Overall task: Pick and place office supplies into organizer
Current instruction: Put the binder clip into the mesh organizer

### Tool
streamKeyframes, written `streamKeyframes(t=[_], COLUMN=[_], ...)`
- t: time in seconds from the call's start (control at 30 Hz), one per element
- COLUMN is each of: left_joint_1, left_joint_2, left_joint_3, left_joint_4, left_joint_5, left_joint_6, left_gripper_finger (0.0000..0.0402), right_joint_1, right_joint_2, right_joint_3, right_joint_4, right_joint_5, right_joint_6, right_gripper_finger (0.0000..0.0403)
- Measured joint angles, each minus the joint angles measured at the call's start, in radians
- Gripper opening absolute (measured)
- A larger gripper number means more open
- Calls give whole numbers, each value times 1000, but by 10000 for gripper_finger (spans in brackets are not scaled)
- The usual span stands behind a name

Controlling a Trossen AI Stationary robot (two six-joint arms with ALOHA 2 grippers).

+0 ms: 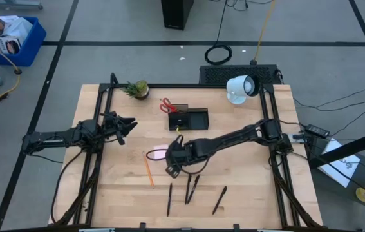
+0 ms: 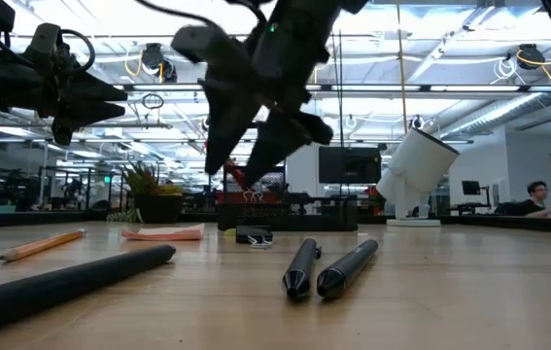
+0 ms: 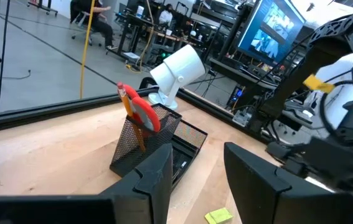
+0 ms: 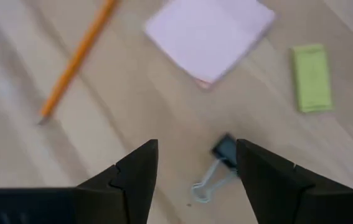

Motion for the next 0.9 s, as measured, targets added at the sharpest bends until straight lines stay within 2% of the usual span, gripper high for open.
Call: streamKeyframes(t=[0.1,0.2,0.3,0.9], left_joint_1=[0,0,0,0], left_joint_2=[0,0,0,0], left_joint_3=[0,0,0,0], left_joint_4=[0,0,0,0], left_joint_5=[0,0,0,0], left_joint_6=[0,0,0,0], left_gripper_finger=[147,147,147,147], right_joint_1=[-9,-14,-9,28], right_joint_2=[-3,1,-15,-36], right_joint_3=[1,1,1,0], right_joint_4=[-39,-52,-94,-192], right_joint_5=[3,73,120,188], right_joint_6=[32,184,259,546], right_gripper_finger=[209,206,204,203])
